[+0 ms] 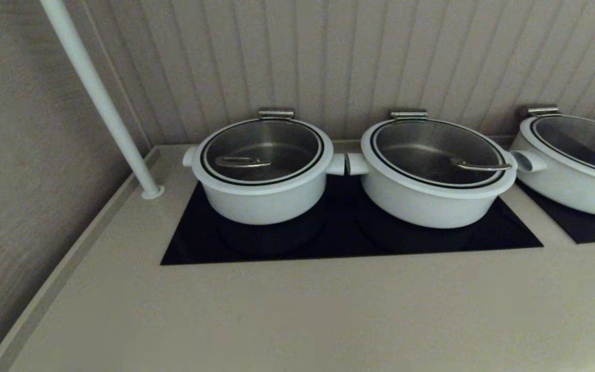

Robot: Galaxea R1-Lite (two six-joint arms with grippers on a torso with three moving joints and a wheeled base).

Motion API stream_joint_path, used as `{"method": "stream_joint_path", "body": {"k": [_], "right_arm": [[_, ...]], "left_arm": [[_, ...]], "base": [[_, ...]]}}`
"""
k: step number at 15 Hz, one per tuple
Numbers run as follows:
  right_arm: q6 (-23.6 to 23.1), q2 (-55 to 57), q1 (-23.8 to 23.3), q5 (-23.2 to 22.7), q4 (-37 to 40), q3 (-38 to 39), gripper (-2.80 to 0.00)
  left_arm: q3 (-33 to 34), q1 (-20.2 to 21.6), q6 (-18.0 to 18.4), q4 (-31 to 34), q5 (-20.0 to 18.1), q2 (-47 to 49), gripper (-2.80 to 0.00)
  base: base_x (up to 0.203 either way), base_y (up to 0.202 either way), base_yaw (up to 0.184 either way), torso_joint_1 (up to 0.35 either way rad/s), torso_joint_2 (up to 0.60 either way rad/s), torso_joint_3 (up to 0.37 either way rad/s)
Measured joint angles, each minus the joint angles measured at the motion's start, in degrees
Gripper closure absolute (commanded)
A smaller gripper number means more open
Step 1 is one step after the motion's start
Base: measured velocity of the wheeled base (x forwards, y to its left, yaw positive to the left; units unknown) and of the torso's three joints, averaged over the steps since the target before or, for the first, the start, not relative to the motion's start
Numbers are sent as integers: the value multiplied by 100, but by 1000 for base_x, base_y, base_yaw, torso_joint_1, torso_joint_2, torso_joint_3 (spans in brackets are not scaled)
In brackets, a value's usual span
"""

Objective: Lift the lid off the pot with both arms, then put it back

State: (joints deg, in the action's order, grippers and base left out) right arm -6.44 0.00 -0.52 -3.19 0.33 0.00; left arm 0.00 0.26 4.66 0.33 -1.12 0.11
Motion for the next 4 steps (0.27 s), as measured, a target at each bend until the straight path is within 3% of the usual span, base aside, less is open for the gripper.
{"method": "stream_joint_path", "body": {"k": [4], "right_arm": [[21,0,0,9,-8,0,0]], "left_arm": [[0,-6,-62,-1,20,0,0]], "base": [[0,0,0,0,0,0]]}}
